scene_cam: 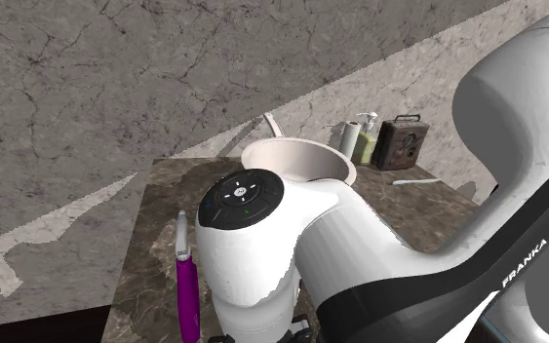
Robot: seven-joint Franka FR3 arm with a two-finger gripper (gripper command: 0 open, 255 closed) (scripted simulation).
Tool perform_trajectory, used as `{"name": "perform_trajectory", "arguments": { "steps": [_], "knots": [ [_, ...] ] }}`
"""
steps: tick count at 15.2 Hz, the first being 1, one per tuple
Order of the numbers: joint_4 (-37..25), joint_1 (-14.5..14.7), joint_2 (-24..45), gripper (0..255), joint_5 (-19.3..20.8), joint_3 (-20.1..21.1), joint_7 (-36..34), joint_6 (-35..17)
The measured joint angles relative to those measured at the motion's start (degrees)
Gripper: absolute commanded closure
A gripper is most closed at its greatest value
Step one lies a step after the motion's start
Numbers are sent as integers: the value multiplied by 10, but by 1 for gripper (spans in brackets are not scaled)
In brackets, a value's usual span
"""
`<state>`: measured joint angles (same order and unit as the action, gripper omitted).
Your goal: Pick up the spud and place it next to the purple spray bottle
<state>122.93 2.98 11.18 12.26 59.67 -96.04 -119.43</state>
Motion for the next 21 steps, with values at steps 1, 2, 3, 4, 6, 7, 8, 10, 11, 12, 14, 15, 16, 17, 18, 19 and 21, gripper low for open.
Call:
{"name": "perform_trajectory", "arguments": {
  "steps": [1,2,3,4,6,7,8,10,11,12,14,15,16,17,18,19,21],
  "knots": [
    [1,1,2,255,2,-1,-1,-1],
    [1,1,3,255,3,-1,-2,-2],
    [1,2,3,255,3,-1,-3,-2],
    [1,2,3,255,4,-1,-3,-2],
    [1,2,4,0,4,-1,-3,-2],
    [1,2,4,0,4,-1,-3,-3],
    [1,2,4,0,4,-1,-3,-3],
    [1,2,4,0,4,-1,-3,-3],
    [1,2,4,0,4,-1,-3,-3],
    [1,2,4,0,4,-1,-3,-3],
    [-8,-6,-15,0,-15,7,9,15],
    [-25,-8,-18,0,-20,9,15,33],
    [-32,-12,-28,0,-30,13,22,44],
    [-37,-14,-33,0,-36,15,26,52],
    [-43,-13,-33,0,-36,15,26,57],
    [-44,-14,-36,0,-39,16,27,60],
    [-46,-14,-37,0,-40,16,28,62]
  ]
}}
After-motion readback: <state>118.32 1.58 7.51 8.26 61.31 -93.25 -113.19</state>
